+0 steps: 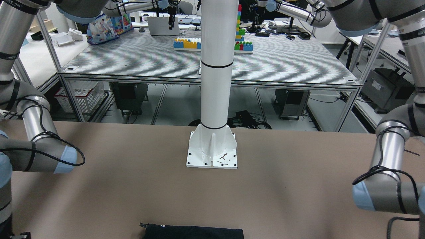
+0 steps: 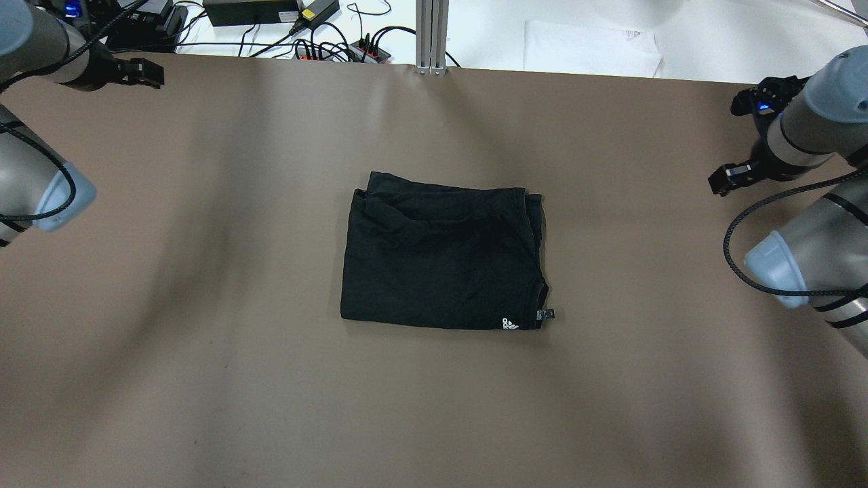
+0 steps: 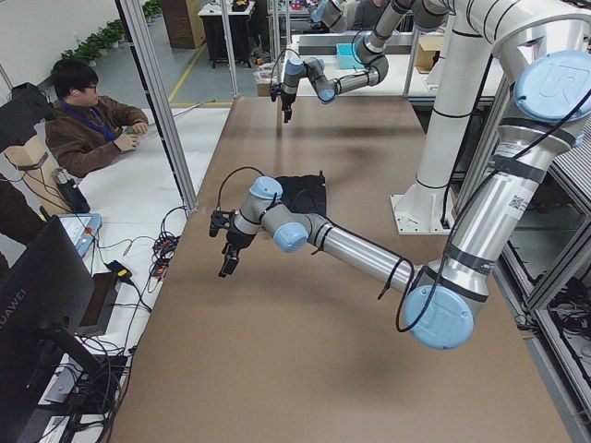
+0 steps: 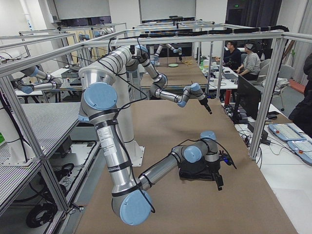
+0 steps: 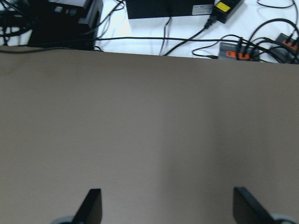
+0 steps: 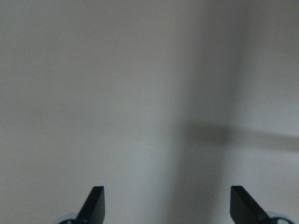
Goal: Fold clothes
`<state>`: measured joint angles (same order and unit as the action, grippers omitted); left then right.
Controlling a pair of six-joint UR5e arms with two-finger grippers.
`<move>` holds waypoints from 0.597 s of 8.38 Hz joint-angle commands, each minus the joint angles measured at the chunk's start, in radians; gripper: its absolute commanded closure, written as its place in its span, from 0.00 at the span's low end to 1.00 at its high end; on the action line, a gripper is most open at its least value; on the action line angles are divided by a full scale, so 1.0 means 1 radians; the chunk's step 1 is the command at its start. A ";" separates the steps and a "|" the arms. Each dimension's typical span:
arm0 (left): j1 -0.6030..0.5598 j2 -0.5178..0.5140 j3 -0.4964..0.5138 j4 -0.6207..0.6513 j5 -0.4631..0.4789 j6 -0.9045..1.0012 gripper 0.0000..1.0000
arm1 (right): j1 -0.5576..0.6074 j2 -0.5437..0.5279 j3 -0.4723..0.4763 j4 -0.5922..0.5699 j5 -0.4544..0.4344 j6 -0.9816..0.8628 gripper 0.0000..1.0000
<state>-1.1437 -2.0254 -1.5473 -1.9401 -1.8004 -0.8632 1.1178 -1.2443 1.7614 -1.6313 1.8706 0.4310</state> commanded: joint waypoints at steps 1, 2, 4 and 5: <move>-0.080 0.139 -0.002 0.009 0.129 0.174 0.00 | 0.045 -0.118 -0.008 0.039 -0.132 -0.167 0.06; -0.080 0.207 0.000 0.006 0.254 0.282 0.00 | 0.053 -0.153 -0.013 0.039 -0.149 -0.185 0.06; -0.112 0.310 -0.004 -0.002 0.314 0.352 0.00 | 0.056 -0.178 -0.078 0.074 -0.265 -0.186 0.06; -0.137 0.317 -0.004 -0.002 0.319 0.406 0.00 | 0.071 -0.178 -0.142 0.135 -0.316 -0.192 0.06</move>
<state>-1.2388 -1.7627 -1.5498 -1.9396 -1.5204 -0.5423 1.1709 -1.4078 1.7089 -1.5710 1.6598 0.2500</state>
